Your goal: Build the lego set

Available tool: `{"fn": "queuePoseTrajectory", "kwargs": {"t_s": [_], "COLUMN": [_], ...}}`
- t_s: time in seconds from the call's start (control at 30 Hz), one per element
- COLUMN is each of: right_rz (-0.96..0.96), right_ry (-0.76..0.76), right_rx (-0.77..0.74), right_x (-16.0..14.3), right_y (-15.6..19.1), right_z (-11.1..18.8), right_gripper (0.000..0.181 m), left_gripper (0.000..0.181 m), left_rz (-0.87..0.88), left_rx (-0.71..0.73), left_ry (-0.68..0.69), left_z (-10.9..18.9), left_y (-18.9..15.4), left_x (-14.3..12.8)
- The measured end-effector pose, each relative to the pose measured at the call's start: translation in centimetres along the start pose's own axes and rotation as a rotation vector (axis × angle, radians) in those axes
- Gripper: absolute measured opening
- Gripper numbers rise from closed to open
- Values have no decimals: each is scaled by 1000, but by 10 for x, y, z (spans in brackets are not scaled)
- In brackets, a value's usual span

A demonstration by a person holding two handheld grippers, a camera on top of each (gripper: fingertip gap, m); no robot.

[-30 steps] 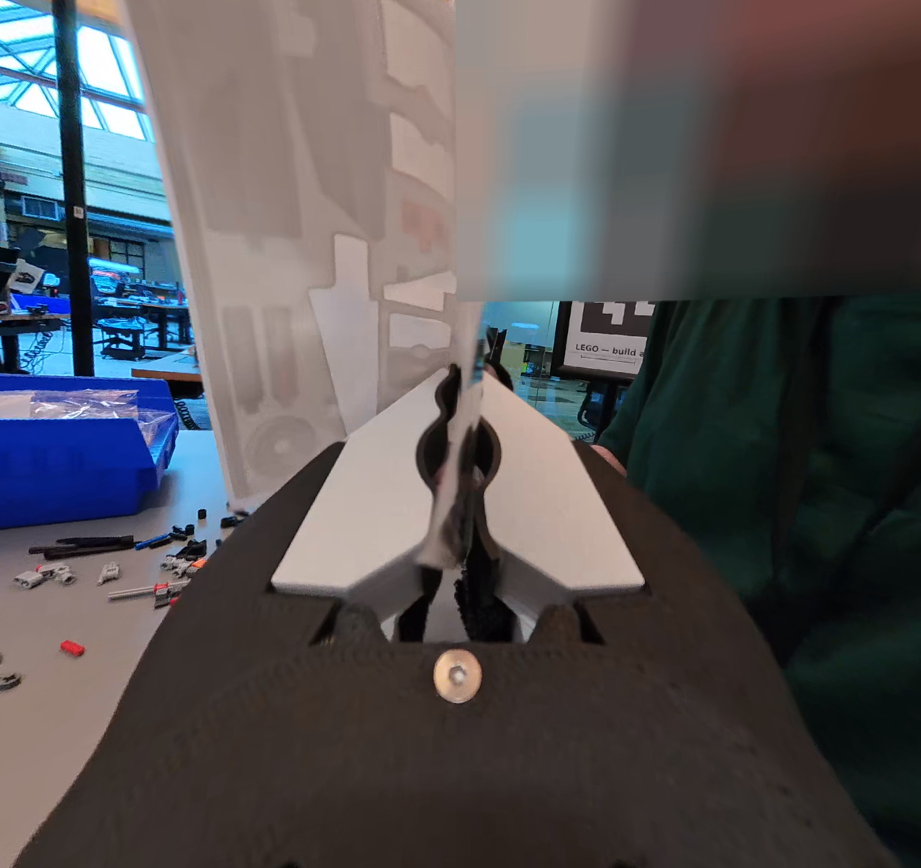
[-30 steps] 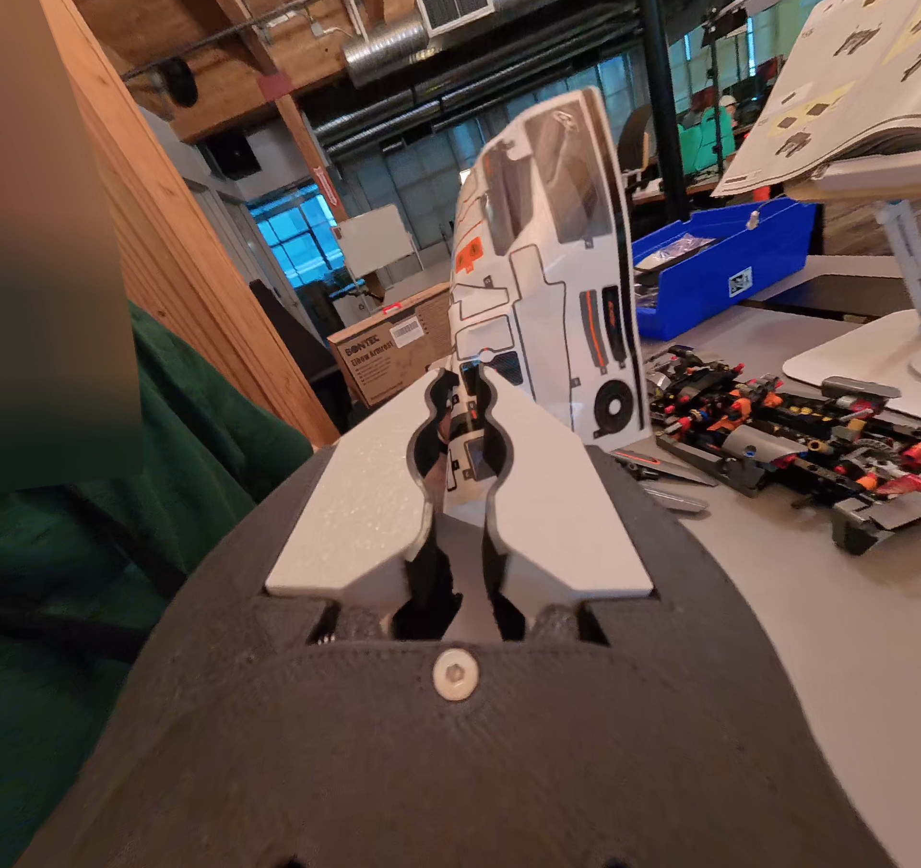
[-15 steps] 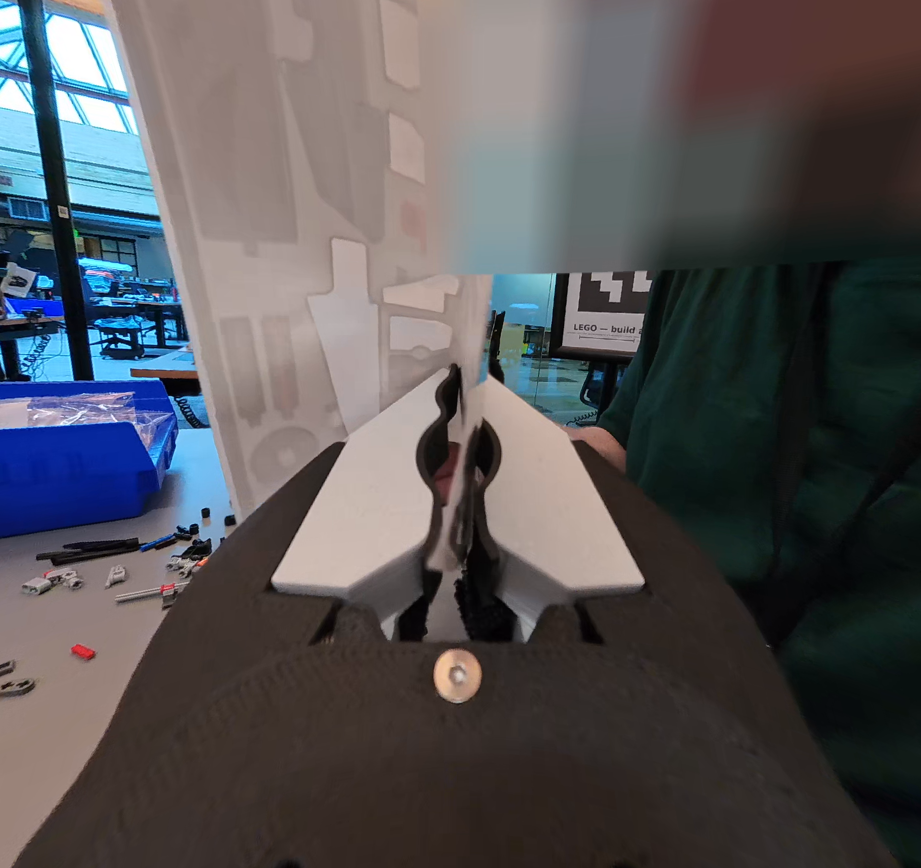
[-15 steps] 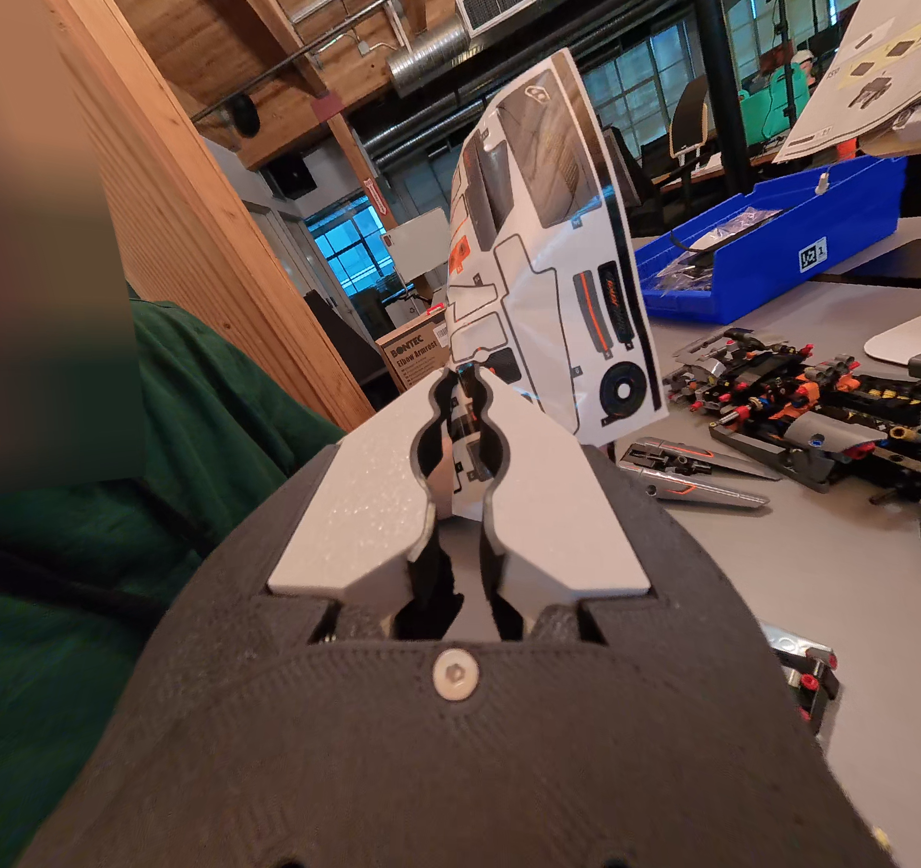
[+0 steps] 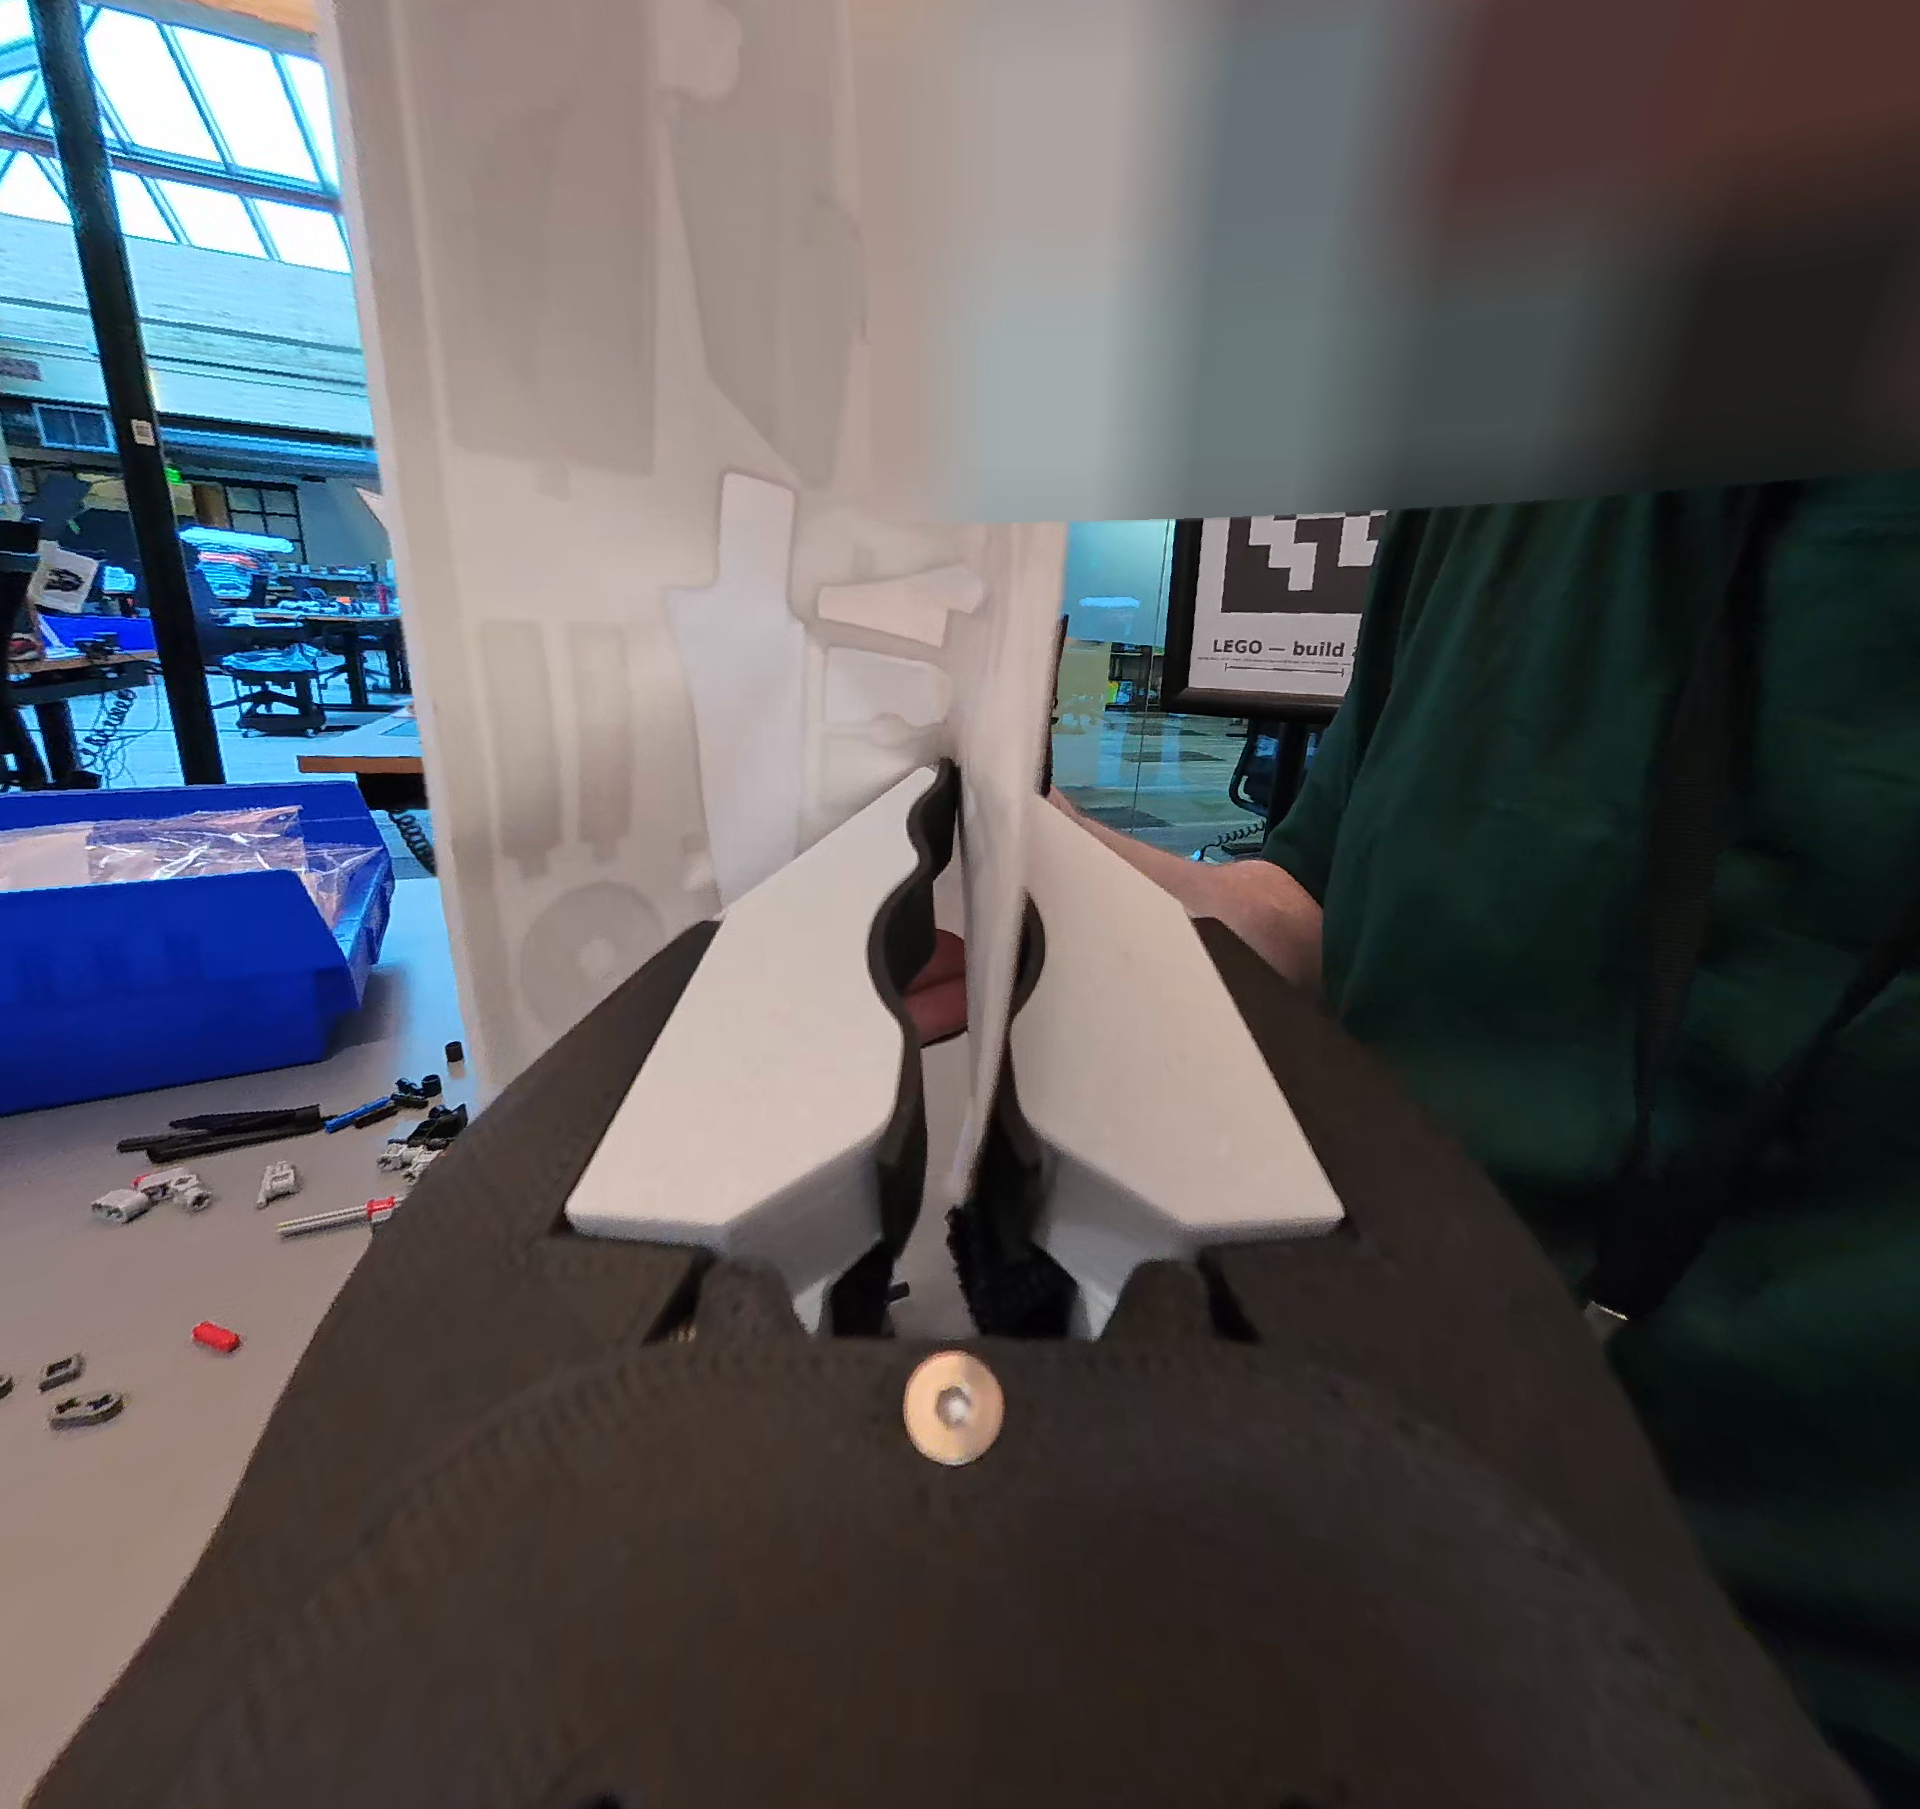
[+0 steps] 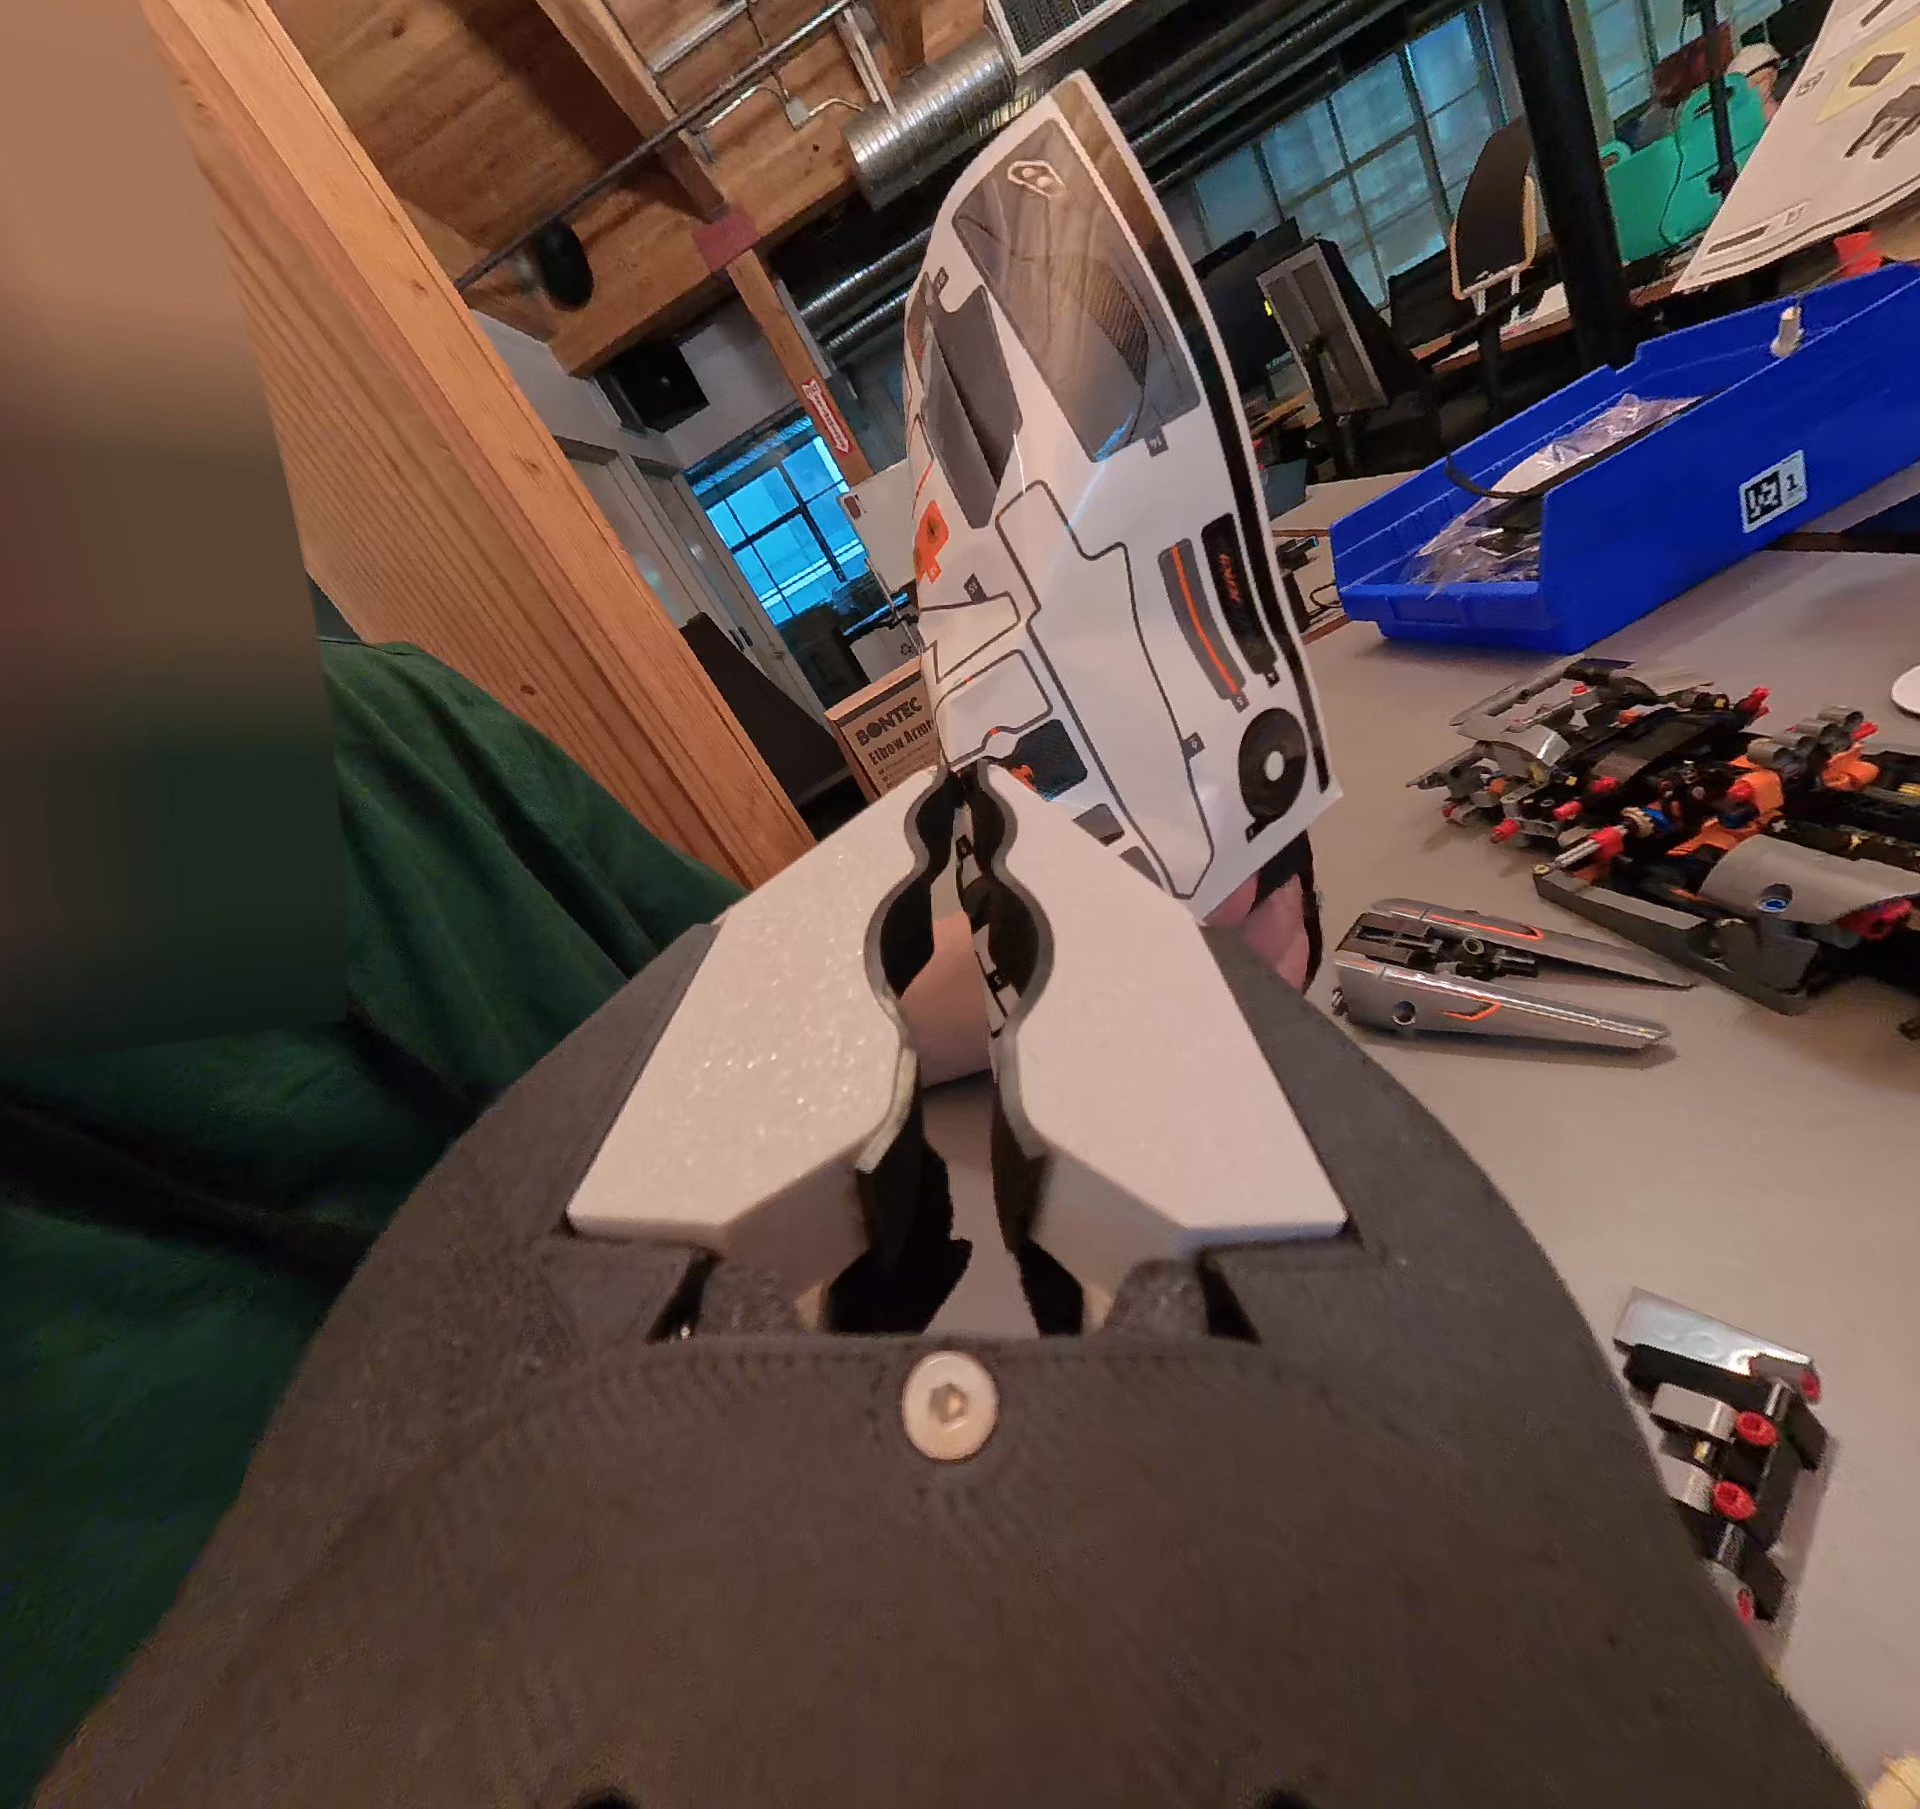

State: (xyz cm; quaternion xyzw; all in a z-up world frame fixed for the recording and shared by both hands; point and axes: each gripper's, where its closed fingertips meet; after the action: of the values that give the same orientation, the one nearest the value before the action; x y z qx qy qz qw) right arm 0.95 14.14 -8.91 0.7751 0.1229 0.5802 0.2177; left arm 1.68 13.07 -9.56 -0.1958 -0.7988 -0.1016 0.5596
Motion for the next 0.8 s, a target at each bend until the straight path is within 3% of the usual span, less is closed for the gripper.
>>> {"fn": "queuePoseTrajectory", "kwargs": {"t_s": [0.8], "right_rz": [0], "right_ry": [0], "right_rx": [-25], "right_x": [-1], "right_y": [-5], "right_z": [3], "right_gripper": [5], "left_gripper": [0], "left_rz": [2], "left_rx": [4], "left_ry": [12], "left_z": [-2], "left_y": [1], "left_x": [-3]}}
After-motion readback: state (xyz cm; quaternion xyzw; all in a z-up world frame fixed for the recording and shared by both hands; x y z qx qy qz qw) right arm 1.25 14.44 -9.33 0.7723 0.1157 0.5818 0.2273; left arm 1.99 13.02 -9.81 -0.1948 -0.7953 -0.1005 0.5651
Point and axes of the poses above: each gripper's, where its closed fingertips meet, z back along the fingers, x out of its top, y = z × x across the jaws, and after that the axes turned 3 degrees about -y, right-handed
